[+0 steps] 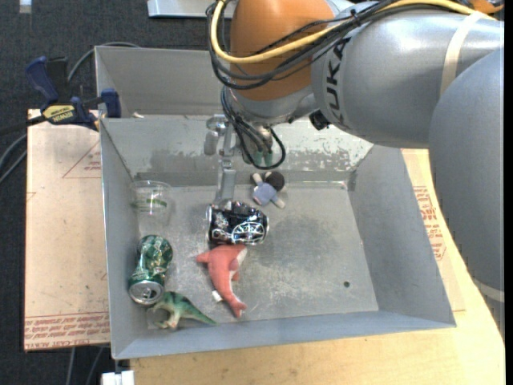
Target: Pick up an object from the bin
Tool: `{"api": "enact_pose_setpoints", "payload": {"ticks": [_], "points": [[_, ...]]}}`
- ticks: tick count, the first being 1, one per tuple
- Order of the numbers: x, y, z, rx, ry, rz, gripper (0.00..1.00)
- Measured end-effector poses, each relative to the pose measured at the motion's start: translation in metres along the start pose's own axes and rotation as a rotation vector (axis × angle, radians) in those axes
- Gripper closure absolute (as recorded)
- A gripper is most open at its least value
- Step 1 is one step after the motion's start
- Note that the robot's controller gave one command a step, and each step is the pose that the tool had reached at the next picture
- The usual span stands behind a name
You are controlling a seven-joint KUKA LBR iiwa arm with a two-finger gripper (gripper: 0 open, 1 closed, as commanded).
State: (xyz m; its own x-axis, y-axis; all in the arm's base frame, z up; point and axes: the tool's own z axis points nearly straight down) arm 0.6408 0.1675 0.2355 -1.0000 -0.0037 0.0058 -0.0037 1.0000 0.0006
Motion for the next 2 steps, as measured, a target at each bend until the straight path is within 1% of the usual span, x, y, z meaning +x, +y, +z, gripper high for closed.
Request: {"api": "enact_pose_setpoints", "payload": {"ticks": [1, 2], "points": [[-0.001, -0.001, -0.006, -0.001, -0.008, 0.003, 0.00], [0.047, -0.035, 0.101, -0.002, -0.004, -0.016, 0.00]]}}
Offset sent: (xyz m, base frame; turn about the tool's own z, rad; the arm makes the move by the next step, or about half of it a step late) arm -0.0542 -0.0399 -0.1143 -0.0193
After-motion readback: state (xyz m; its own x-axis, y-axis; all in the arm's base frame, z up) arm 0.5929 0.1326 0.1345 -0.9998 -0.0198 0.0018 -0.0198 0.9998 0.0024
